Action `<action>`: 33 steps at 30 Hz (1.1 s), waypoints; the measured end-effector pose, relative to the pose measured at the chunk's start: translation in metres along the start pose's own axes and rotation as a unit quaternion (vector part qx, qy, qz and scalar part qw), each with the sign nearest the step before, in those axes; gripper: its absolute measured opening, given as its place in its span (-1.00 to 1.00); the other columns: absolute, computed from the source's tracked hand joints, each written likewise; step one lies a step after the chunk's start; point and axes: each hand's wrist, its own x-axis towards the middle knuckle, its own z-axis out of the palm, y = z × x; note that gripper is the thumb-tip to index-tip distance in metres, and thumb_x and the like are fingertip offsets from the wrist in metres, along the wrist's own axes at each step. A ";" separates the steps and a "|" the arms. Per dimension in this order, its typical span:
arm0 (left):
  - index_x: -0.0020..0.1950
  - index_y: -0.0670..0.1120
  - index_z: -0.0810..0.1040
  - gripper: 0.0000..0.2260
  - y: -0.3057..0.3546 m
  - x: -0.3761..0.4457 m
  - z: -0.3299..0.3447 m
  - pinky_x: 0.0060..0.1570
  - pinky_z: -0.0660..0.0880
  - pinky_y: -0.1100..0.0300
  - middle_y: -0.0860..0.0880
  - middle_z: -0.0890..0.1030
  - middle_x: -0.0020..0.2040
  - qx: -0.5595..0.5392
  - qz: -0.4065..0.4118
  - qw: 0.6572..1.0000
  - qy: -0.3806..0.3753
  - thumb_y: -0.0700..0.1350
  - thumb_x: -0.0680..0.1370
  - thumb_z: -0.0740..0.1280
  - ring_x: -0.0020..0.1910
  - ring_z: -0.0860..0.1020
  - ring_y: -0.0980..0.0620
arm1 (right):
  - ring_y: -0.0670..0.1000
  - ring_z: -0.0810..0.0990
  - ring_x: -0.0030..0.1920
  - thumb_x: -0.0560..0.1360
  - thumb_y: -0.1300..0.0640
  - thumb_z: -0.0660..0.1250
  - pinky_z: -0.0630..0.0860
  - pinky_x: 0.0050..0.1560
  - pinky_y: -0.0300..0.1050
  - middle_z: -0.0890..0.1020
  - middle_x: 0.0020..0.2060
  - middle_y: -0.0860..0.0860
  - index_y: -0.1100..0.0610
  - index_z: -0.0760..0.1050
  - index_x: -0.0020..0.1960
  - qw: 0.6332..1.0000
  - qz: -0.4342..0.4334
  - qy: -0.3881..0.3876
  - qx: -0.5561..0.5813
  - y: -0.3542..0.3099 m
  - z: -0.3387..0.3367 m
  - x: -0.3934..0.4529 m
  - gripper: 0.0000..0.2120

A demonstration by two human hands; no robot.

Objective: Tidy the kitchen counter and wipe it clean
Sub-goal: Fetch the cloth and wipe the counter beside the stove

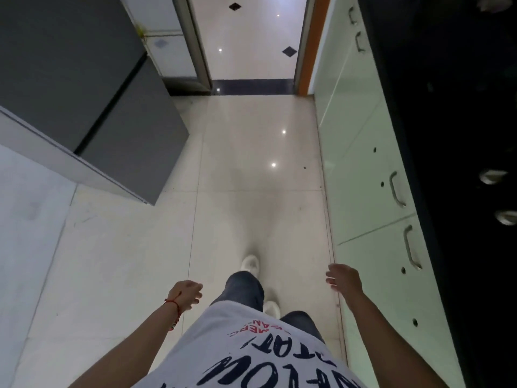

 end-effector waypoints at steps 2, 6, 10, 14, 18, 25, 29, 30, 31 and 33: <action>0.01 -0.22 0.52 -0.83 0.028 0.017 -0.002 -0.07 0.40 0.11 -0.19 0.58 -0.10 -0.005 -0.006 1.000 0.003 -0.14 0.54 0.26 -0.12 0.51 -0.12 | 0.04 0.50 -0.37 0.48 0.25 0.28 0.39 -0.32 -0.18 0.58 -0.33 0.09 0.15 0.51 -0.17 1.000 -0.018 -0.003 0.002 -0.039 0.007 0.028 -0.92; 0.00 -0.22 0.51 -0.84 0.102 0.059 -0.010 -0.04 0.40 0.08 -0.20 0.58 -0.09 -0.016 -0.008 1.000 0.008 -0.14 0.55 0.26 -0.09 0.52 -0.13 | 0.03 0.48 -0.38 0.48 0.28 0.27 0.34 -0.33 -0.19 0.55 -0.35 0.09 0.15 0.50 -0.23 1.000 -0.018 -0.004 0.017 -0.109 0.021 0.079 -0.87; 0.01 -0.21 0.51 -0.83 0.203 0.097 -0.022 -0.07 0.41 0.10 -0.18 0.59 -0.08 0.008 0.002 1.000 -0.002 -0.11 0.55 0.25 -0.11 0.52 -0.12 | 0.04 0.47 -0.38 0.48 0.28 0.28 0.35 -0.34 -0.18 0.54 -0.34 0.10 0.18 0.49 -0.22 0.999 0.011 0.012 0.033 -0.170 0.027 0.116 -0.89; -0.01 -0.19 0.51 -0.85 0.331 0.129 -0.027 -0.20 0.40 0.19 -0.12 0.58 -0.16 0.039 0.061 0.997 -0.017 -0.12 0.55 0.23 -0.13 0.52 -0.08 | 0.05 0.50 -0.36 0.49 0.25 0.27 0.39 -0.31 -0.16 0.57 -0.31 0.10 0.17 0.50 -0.19 0.999 0.010 0.029 0.039 -0.228 0.027 0.149 -0.90; 0.01 -0.17 0.49 -0.87 0.454 0.148 -0.019 -0.25 0.39 0.22 -0.13 0.57 -0.13 0.060 0.127 0.989 -0.044 -0.14 0.56 0.22 -0.12 0.51 -0.08 | 0.06 0.52 -0.31 0.50 0.27 0.25 0.41 -0.29 -0.15 0.57 -0.28 0.13 0.22 0.51 -0.09 0.997 0.022 0.046 0.055 -0.275 0.018 0.178 -0.93; 0.02 -0.16 0.50 -0.87 0.598 0.185 0.017 -0.08 0.44 0.14 -0.13 0.58 -0.10 0.108 0.179 0.975 -0.070 -0.13 0.56 0.22 -0.07 0.54 -0.10 | 0.03 0.54 -0.28 0.51 0.23 0.25 0.43 -0.27 -0.16 0.58 -0.20 0.12 0.19 0.50 -0.05 0.996 0.014 0.047 0.076 -0.367 0.010 0.241 -0.93; 0.05 -0.17 0.50 -0.85 0.644 0.192 0.033 -0.13 0.44 0.15 -0.11 0.58 -0.12 0.138 0.172 0.972 -0.082 -0.13 0.57 0.22 -0.09 0.54 -0.09 | 0.01 0.55 -0.29 0.51 0.24 0.25 0.43 -0.26 -0.18 0.59 -0.24 0.09 0.15 0.52 -0.13 0.993 -0.031 0.023 0.115 -0.452 0.008 0.269 -0.91; 0.05 -0.17 0.51 -0.84 0.657 0.194 0.036 -0.13 0.45 0.15 -0.09 0.59 -0.15 0.147 0.177 0.970 -0.081 -0.13 0.56 0.23 -0.10 0.54 -0.08 | 0.01 0.55 -0.30 0.51 0.24 0.25 0.42 -0.26 -0.18 0.59 -0.25 0.07 0.15 0.52 -0.13 0.990 -0.050 0.020 0.128 -0.476 0.005 0.274 -0.91; 0.05 -0.18 0.52 -0.84 0.674 0.195 0.039 -0.13 0.45 0.16 -0.07 0.59 -0.18 0.157 0.187 0.967 -0.079 -0.13 0.56 0.23 -0.11 0.55 -0.08 | 0.00 0.56 -0.30 0.51 0.24 0.25 0.42 -0.25 -0.18 0.59 -0.25 0.06 0.14 0.52 -0.13 0.987 -0.074 0.018 0.143 -0.500 0.000 0.279 -0.91; 0.03 -0.17 0.54 -0.85 0.709 0.195 0.045 -0.14 0.46 0.17 -0.03 0.59 -0.23 0.178 0.218 0.957 -0.077 -0.14 0.56 0.24 -0.12 0.55 -0.08 | -0.04 0.57 -0.32 0.52 0.25 0.25 0.42 -0.24 -0.19 0.59 -0.24 0.05 0.11 0.51 -0.14 0.978 -0.111 0.020 0.177 -0.543 -0.010 0.288 -0.89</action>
